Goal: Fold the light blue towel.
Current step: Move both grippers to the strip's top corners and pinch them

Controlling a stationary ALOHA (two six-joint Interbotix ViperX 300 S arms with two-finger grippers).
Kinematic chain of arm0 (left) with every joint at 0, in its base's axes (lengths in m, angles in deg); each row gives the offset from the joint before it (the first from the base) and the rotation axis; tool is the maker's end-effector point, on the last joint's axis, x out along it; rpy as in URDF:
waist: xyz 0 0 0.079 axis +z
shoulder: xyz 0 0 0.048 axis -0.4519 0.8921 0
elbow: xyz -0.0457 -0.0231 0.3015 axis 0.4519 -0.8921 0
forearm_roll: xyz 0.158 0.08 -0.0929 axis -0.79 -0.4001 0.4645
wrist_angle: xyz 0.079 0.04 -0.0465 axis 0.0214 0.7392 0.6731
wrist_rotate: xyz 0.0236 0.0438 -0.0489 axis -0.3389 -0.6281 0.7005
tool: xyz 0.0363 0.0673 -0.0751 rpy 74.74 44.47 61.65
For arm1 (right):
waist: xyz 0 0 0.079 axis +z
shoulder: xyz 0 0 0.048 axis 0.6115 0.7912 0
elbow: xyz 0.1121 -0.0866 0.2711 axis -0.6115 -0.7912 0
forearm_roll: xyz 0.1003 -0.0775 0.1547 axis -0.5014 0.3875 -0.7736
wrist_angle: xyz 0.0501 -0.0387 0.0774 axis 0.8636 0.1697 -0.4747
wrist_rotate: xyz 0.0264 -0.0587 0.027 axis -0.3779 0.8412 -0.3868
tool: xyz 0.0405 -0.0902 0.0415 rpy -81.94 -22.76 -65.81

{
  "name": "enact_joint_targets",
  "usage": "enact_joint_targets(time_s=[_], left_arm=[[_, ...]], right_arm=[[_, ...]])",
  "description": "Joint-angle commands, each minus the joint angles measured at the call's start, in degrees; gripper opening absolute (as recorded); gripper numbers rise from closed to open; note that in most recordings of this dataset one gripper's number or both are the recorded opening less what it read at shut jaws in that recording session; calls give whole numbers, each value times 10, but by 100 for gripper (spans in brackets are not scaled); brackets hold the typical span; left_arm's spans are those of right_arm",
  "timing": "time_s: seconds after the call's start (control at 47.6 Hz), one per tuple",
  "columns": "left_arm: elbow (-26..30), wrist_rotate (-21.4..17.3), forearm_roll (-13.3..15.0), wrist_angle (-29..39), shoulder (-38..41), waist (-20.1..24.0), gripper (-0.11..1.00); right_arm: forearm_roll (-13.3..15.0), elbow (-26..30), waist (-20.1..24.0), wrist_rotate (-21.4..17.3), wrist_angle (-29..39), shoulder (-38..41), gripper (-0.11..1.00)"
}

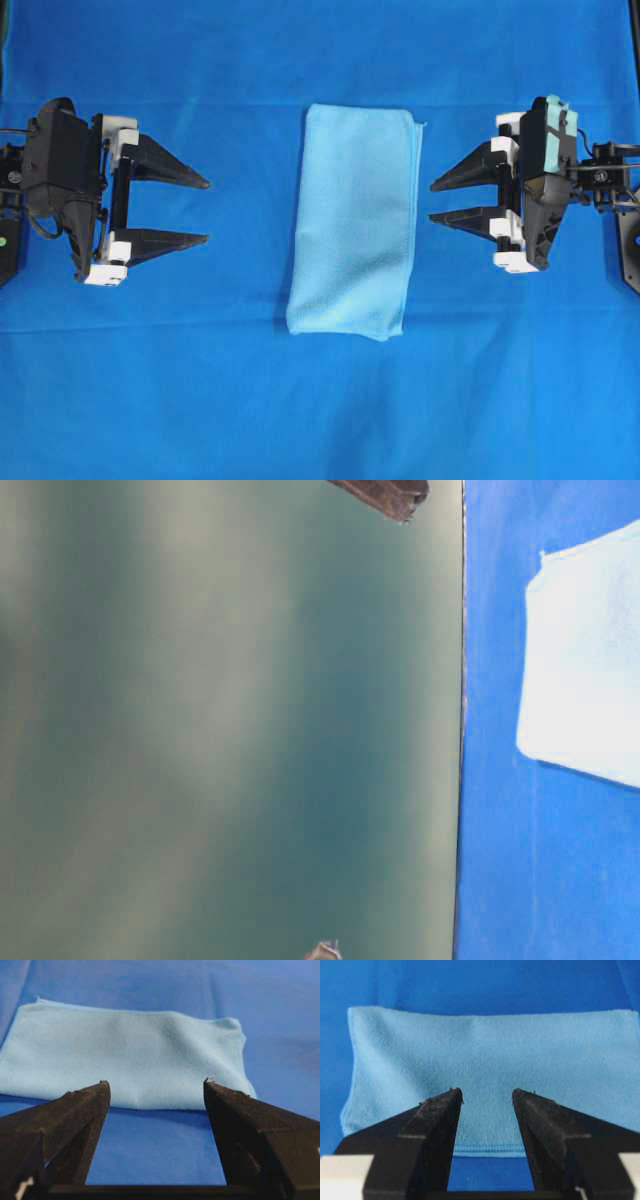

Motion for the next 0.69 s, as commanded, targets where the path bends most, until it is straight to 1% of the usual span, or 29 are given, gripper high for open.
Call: enact_joint_targets(time_s=[0.0,0.105,0.21,0.336,0.483,0.567,0.673], left_arm=[[13,-1,0,-11,4,2,72],[27,-1,0,-26,26,7,72],[54,-4,0,-33,66,25,72],[97,-8,-1,-31,123,61,72],[144,-42,-1,-32,201,106,72],[167,-63,-1,-33,250,131,72],[189,-75,-1,-35,303,156,74]], right_arm=[[-2,11,1,-2,-9,-4,52],[-2,19,-13,-2,-11,-3,52],[-2,35,-47,-2,-9,8,52],[-2,52,-95,-2,-3,34,52],[0,79,-153,-1,32,77,53],[1,89,-175,-1,37,104,53],[2,97,-195,-1,37,142,53]])
